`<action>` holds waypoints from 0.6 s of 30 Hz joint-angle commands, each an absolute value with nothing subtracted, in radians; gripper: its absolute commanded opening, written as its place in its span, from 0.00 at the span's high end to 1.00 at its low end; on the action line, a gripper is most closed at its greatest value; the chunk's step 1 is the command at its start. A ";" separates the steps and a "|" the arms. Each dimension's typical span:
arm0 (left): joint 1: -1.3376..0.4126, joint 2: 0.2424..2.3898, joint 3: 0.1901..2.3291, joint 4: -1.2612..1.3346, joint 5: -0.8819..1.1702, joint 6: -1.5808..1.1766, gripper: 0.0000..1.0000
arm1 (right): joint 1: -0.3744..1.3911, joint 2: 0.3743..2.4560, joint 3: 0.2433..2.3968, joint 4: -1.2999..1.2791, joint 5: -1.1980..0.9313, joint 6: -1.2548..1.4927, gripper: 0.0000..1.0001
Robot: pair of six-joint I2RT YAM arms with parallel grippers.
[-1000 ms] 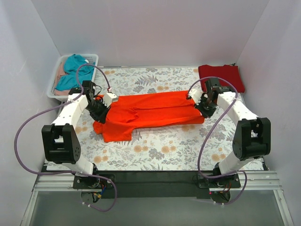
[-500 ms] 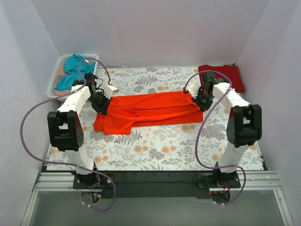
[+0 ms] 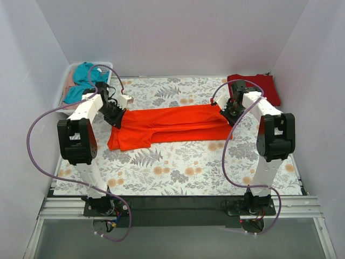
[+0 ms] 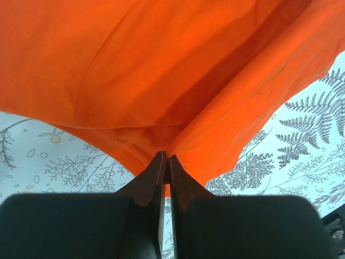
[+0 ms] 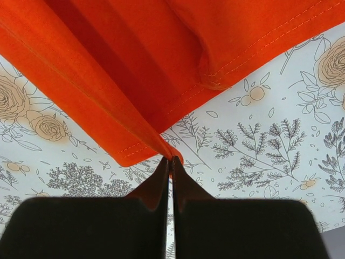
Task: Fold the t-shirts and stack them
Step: Fold the tshirt
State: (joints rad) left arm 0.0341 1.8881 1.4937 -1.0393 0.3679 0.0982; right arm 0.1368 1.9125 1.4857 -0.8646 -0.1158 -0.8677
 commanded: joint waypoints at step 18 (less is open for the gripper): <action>0.014 1.977 1.612 -1.023 0.344 0.107 1.00 | 0.124 1.956 1.548 -0.879 -0.127 -0.853 0.99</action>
